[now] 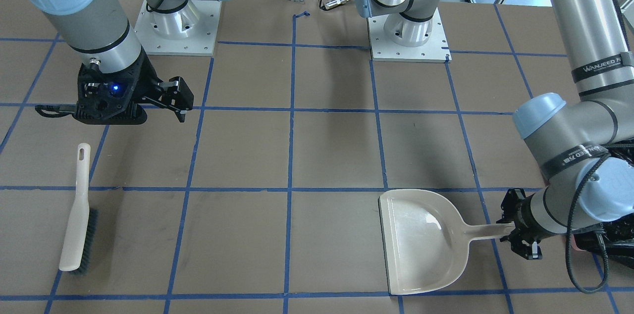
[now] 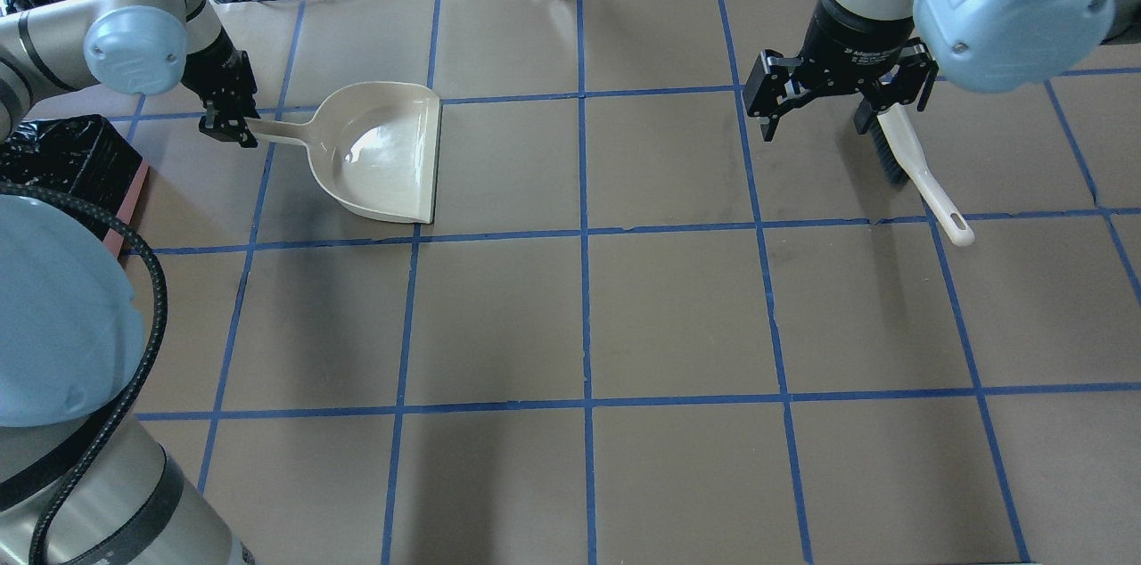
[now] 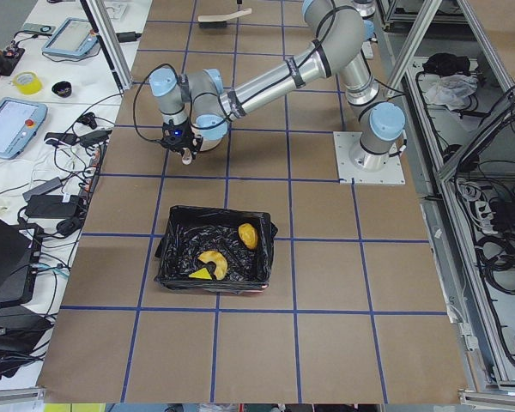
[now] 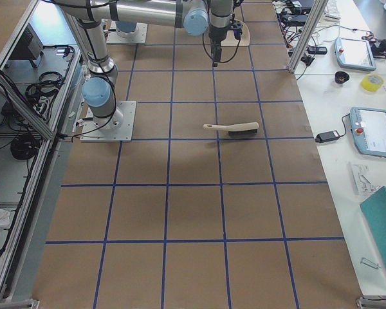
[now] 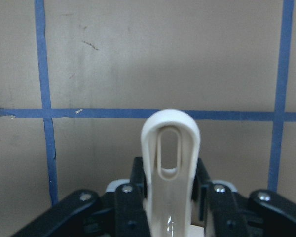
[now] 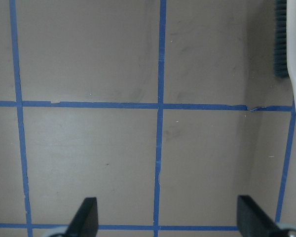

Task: Sweep and dump trash into bin

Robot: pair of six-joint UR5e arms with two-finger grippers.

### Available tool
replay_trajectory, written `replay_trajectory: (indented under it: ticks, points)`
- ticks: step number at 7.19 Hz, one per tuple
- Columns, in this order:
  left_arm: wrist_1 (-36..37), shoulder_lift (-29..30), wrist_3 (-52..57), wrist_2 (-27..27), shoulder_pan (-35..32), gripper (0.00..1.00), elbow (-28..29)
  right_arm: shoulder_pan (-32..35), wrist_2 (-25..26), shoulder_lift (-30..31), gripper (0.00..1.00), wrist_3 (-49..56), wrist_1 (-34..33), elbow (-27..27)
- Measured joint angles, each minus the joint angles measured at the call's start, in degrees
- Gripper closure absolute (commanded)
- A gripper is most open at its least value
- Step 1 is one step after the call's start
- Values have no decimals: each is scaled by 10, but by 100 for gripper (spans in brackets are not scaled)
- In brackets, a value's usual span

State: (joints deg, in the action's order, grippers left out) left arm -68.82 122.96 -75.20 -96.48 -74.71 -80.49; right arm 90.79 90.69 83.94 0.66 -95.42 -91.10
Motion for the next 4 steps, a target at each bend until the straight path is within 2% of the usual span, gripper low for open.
replay_trajectory:
  ticks: [4]
  points:
    - [0,1,0,0,0,39,2,0,2,2,0,1,1,-1]
